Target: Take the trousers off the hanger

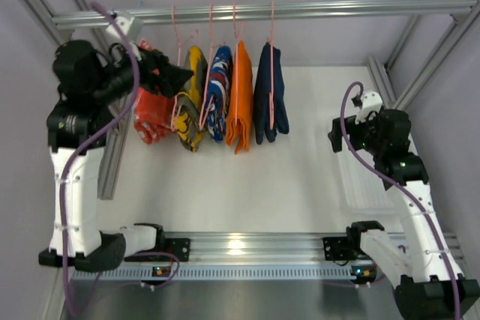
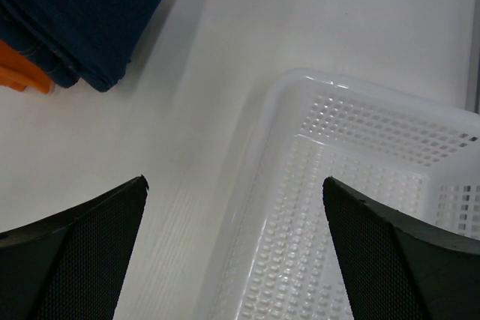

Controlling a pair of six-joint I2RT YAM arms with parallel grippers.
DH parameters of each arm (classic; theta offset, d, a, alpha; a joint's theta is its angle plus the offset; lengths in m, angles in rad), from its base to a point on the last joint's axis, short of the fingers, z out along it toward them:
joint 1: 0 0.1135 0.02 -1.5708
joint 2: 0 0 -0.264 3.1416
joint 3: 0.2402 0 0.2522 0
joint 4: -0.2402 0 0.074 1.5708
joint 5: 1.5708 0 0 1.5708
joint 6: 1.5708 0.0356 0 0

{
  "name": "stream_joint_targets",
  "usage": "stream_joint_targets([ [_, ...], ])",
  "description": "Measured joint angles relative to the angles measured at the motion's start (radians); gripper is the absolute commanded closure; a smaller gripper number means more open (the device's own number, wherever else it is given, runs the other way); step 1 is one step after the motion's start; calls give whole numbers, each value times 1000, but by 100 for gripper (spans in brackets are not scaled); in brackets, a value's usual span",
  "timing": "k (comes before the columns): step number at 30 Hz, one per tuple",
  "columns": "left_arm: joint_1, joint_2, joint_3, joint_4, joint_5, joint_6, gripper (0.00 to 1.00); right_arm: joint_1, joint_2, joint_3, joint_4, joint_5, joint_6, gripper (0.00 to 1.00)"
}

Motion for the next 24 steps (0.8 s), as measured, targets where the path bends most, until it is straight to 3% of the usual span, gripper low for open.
stream_joint_targets([
  [6,-202,132,-34,1,-7,31,12,0,56,98,-27,-108,47,0],
  [10,-211,113,-117,22,-45,33,11,0,137,335,-32,-230,142,6],
  [13,-211,89,-153,35,-73,34,10,1,197,505,33,-347,303,9],
  [19,-211,37,-166,45,-114,45,6,44,324,560,262,-501,637,15],
  [24,-211,7,-152,42,-158,53,5,159,495,576,314,-486,761,16],
])
